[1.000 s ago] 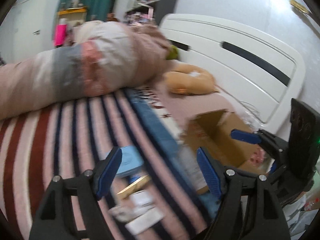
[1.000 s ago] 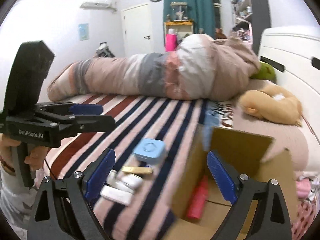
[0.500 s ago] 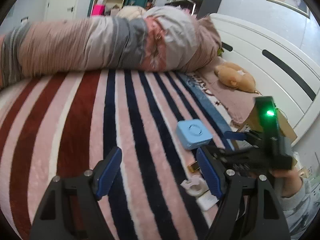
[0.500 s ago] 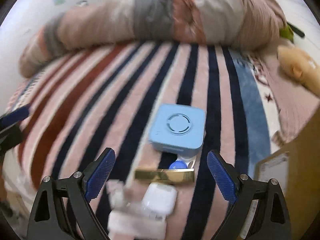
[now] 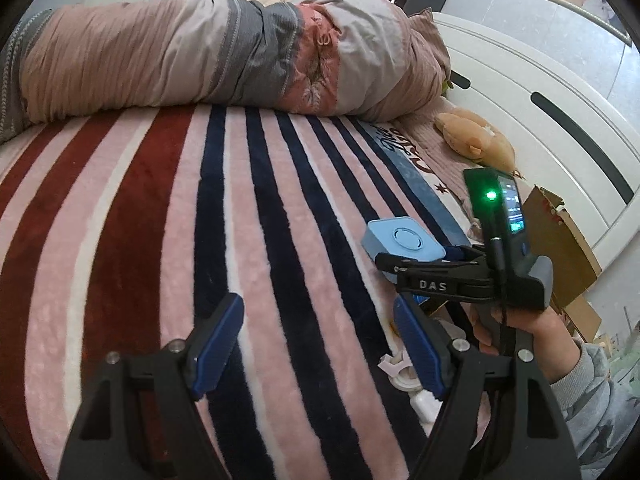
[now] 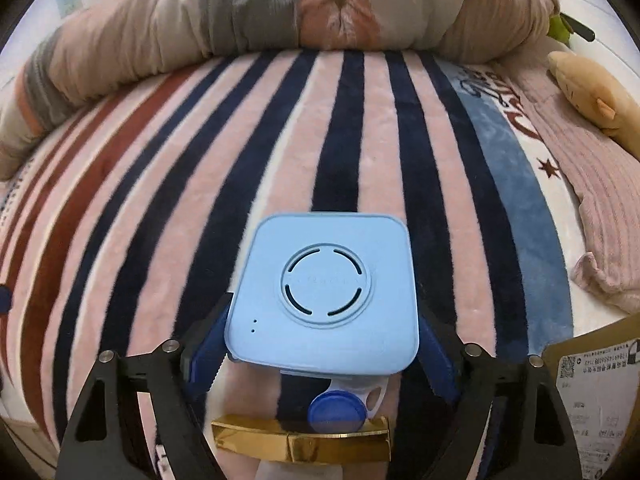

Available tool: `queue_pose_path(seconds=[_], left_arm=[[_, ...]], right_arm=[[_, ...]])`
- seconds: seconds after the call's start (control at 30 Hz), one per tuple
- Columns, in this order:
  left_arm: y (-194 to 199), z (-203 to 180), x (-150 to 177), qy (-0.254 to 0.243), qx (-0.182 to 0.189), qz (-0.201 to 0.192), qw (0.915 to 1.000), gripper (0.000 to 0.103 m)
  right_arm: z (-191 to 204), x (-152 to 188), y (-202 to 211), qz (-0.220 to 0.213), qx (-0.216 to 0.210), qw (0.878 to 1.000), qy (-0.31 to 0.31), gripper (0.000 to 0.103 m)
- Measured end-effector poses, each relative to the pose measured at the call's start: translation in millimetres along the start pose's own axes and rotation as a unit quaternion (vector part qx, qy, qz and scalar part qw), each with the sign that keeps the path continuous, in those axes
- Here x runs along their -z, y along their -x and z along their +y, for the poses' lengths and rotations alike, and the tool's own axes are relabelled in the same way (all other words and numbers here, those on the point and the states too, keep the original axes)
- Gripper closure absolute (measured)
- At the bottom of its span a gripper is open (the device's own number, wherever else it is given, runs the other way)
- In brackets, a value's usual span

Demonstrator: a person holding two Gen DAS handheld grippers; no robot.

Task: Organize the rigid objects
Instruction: 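Grasp the light-blue square box with the right tool, then lower the light-blue box into the cardboard box and open the right tool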

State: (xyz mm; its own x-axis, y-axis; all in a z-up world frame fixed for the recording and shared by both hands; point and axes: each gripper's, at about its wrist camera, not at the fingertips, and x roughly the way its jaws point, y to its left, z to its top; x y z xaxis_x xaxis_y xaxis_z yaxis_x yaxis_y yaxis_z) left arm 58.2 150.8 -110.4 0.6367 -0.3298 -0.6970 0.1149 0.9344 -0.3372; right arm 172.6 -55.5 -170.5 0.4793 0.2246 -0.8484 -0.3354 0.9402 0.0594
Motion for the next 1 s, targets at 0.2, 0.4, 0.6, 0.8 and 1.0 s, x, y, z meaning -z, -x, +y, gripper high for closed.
queue_pose_path(seconds=[0.2, 0.4, 0.6, 0.8, 1.0], left_arm=[[1.5, -4.2, -2.1, 0.006, 0.030, 0.001, 0.9995, 0.029], [7.1, -19.5, -0.6, 0.011, 0.084, 0.006, 0.9964, 0.029], [26.8, -51.9, -5.4, -0.003, 0.155, -0.014, 0.9878, 0.029], [40.6, -86.3, -11.7, -0.006, 0.207, -0.022, 0.9782, 0.029], [53.8, -140.1, -19.0, -0.054, 0.189, -0.037, 0.9798, 0.043]], right_arm=[[13.8, 14.8, 29.7, -0.029, -0.049, 0.997, 0.043, 0.023], [30.3, 36.2, 79.0, -0.080, -0.121, 0.985, 0.097, 0.023], [45.9, 54.0, 133.8, -0.142, -0.170, 0.964, 0.147, 0.023], [45.0, 72.8, 185.5, -0.210, -0.182, 0.944, 0.179, 0.023], [11.3, 77.9, 212.5, -0.230, -0.172, 0.945, 0.156, 0.023]])
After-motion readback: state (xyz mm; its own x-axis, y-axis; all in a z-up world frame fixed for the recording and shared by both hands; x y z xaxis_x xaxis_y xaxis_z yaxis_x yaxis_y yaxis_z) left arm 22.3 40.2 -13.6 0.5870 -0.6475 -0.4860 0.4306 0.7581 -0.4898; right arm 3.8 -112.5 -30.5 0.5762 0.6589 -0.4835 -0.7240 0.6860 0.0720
